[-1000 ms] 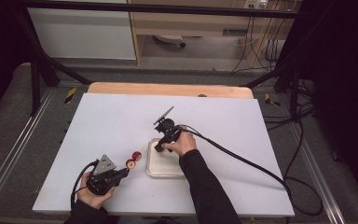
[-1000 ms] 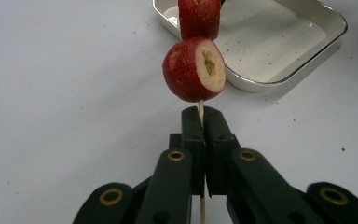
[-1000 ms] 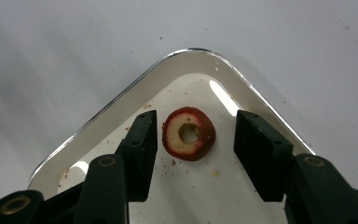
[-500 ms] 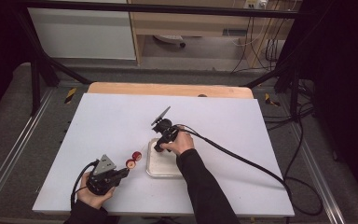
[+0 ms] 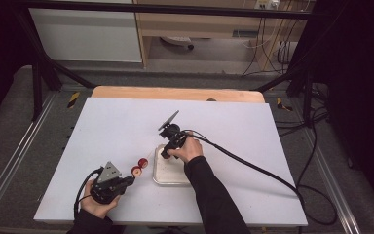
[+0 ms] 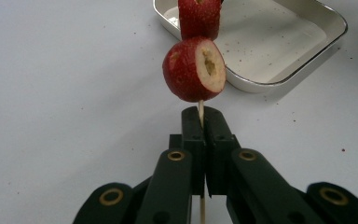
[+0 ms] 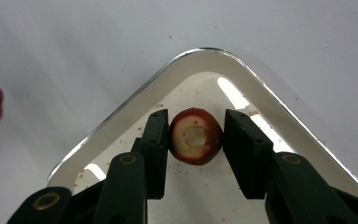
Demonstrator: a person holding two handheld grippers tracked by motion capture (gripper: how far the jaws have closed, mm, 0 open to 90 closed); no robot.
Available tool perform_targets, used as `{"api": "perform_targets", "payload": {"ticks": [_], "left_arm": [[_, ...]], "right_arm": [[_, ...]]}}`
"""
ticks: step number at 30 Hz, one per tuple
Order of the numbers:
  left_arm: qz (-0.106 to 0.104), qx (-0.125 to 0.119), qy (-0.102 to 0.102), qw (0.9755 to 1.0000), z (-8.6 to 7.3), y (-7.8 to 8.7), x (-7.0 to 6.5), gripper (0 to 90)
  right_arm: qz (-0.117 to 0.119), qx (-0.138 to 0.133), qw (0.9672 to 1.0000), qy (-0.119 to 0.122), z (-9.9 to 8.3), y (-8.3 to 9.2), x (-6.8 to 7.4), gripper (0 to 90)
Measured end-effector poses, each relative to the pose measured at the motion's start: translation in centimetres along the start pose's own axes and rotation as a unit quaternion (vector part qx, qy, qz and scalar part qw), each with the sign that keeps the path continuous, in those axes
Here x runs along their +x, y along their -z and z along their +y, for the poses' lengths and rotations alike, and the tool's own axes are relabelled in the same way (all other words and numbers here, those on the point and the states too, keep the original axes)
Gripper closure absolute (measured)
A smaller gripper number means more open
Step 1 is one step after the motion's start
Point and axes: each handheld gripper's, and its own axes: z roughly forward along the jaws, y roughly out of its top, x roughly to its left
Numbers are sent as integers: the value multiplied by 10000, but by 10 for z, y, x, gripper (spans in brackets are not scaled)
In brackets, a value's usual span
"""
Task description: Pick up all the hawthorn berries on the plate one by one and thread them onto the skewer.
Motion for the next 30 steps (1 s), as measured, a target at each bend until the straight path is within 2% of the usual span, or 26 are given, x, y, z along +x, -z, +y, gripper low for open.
{"api": "perform_targets", "payload": {"ticks": [8, 12, 16, 20, 24, 26, 30], "left_arm": [[5, -17, -14, 10000, 0, 1, -2, 882], [16, -26, -37, 10000, 1, 1, -3, 882], [12, -15, -64, 10000, 2, 0, -5, 882], [15, -67, -39, 10000, 2, 0, -7, 882], [29, -79, -57, 9999, 3, -1, -9, 882], [22, -80, -54, 10000, 3, -1, -11, 883], [27, -99, -52, 9999, 4, -3, -13, 882]], "right_arm": [[-3, -163, 9999, 6, -6, 20, 6, 616], [72, -359, 9993, 14, -14, 27, 8, 616], [144, -607, 9980, -114, -24, 36, 10, 617], [281, -1048, 9937, -266, -37, 45, 9, 617], [456, -1467, 9872, -437, -52, 50, 8, 617], [557, -1685, 9828, -513, -59, 51, 7, 617], [672, -1893, 9775, -645, -70, 51, 4, 618]]}}
